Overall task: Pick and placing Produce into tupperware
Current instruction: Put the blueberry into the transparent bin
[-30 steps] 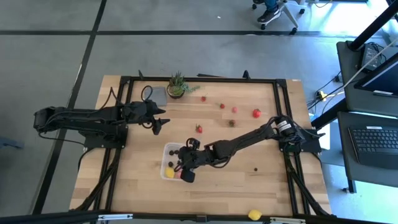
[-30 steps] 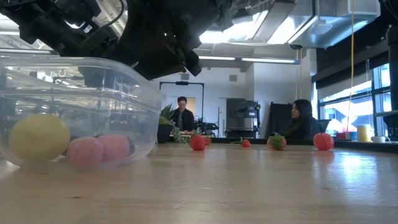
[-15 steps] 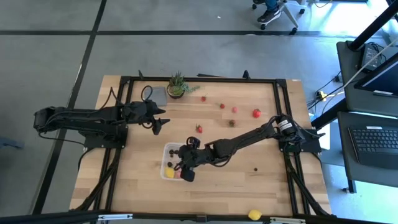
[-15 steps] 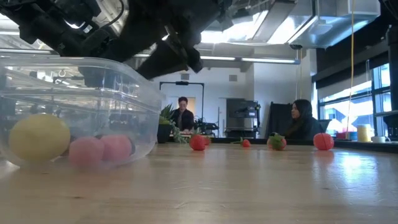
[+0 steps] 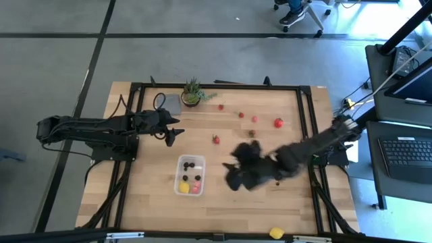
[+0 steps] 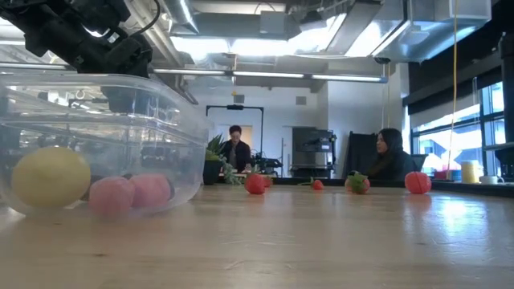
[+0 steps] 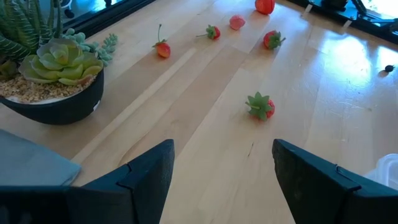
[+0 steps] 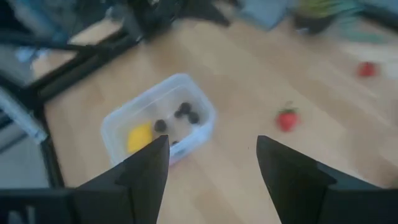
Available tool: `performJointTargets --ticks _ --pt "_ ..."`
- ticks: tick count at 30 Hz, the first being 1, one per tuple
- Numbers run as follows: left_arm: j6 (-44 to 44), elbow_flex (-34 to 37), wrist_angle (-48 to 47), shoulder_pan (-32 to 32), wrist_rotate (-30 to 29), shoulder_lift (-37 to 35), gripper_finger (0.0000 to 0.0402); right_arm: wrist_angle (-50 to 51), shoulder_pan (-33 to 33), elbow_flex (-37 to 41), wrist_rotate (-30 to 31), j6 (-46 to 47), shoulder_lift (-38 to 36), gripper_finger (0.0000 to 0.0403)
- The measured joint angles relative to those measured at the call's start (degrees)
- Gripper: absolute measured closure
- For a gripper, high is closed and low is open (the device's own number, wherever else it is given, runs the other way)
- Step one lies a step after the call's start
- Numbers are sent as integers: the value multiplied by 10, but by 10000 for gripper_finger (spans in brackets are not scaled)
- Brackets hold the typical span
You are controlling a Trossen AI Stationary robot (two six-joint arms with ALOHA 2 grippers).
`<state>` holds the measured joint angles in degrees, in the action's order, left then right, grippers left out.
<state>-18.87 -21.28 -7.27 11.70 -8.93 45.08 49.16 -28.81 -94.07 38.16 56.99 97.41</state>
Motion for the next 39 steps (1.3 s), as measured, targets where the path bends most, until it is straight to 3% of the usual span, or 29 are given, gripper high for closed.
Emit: performJointTargets --ticks 5,16,19,26,31,36,39 --pt "0 0 0 0 0 0 140 105 -102 1 97 147 -35 160" --pt "-34 0 4 0 0 0 140 310 -249 21 113 432 -35 159" --pt "-53 0 5 0 0 0 140 362 -286 49 92 499 -35 159" --pt "-61 0 5 0 0 0 140 300 -337 134 18 529 -35 159" --pt "-62 0 4 0 0 0 140 261 -342 184 -121 462 -35 159" --pt "-73 0 4 0 0 0 140 244 -344 271 -123 465 -35 159" --pt "-80 0 4 0 0 0 140 176 -346 333 -119 478 -35 159"
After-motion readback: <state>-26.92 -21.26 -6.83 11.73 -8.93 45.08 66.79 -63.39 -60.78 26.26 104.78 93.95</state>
